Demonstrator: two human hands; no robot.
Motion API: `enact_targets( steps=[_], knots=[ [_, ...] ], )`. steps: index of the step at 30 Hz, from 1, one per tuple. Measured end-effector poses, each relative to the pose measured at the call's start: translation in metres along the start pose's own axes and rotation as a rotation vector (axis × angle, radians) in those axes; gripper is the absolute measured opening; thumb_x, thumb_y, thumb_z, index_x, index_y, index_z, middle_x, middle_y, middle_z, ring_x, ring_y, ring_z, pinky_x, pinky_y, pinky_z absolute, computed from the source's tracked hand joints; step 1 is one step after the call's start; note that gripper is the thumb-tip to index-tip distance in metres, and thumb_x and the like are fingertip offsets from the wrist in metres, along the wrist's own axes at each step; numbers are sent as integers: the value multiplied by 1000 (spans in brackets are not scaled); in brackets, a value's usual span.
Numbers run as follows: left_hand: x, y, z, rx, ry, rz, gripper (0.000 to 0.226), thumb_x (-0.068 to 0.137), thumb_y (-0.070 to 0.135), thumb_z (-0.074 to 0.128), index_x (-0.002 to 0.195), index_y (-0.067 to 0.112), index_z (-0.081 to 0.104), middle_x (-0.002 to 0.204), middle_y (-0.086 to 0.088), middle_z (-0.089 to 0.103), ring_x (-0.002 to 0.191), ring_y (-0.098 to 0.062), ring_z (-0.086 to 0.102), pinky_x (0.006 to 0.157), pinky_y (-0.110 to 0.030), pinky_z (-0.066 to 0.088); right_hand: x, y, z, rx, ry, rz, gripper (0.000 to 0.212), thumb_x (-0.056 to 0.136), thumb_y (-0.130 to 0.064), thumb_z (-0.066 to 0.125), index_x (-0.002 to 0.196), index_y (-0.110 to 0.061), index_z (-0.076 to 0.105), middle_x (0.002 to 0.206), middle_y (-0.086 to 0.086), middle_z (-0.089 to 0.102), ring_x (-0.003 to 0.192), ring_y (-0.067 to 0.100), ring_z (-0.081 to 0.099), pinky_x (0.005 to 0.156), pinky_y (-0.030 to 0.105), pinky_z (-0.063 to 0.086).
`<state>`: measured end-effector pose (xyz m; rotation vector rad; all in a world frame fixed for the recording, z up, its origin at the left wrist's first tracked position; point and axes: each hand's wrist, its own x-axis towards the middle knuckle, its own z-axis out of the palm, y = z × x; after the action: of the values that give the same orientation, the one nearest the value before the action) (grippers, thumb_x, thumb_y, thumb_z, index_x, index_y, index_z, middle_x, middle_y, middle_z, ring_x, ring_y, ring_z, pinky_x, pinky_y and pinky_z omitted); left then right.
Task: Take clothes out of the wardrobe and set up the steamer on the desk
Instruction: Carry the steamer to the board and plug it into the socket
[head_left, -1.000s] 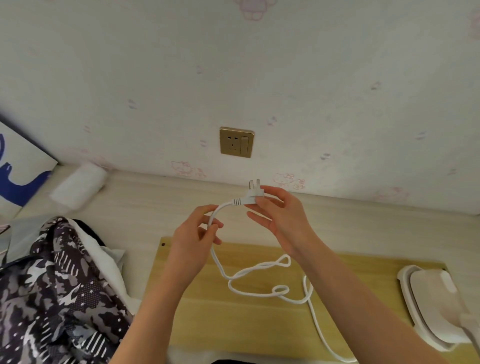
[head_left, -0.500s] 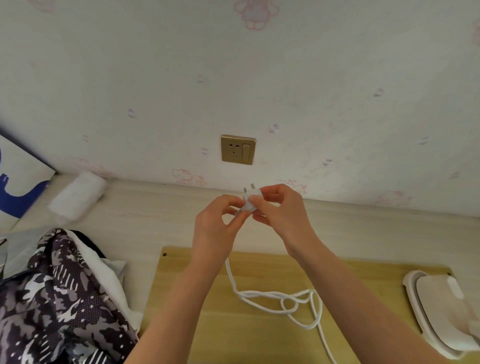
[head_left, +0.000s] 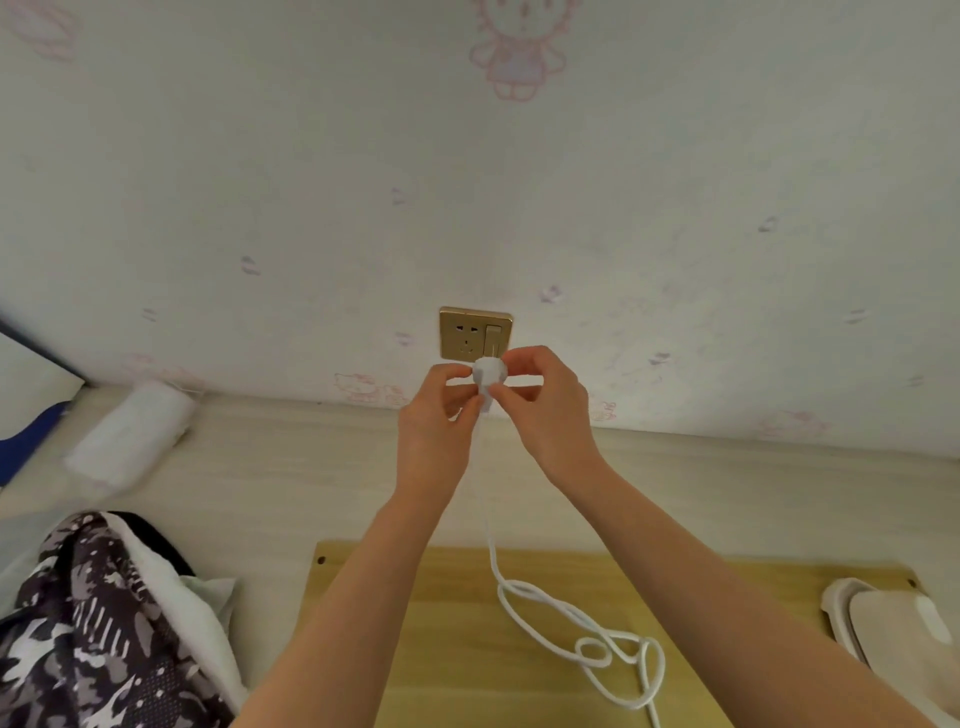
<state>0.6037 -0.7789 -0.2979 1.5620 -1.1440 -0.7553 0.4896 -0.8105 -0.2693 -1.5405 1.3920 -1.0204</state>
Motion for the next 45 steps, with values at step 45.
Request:
enact_targets(
  steps=[45],
  knots=[
    [60,-64,22,-91,59,-74,18,96,21,55,110,33,56,95,20,67,89,5,64,76,-11,48,49,54,67,15,214,-83,18,86,-3,65,101,-13,63,101,1,63,84,-6,59,71,4,43]
  ],
)
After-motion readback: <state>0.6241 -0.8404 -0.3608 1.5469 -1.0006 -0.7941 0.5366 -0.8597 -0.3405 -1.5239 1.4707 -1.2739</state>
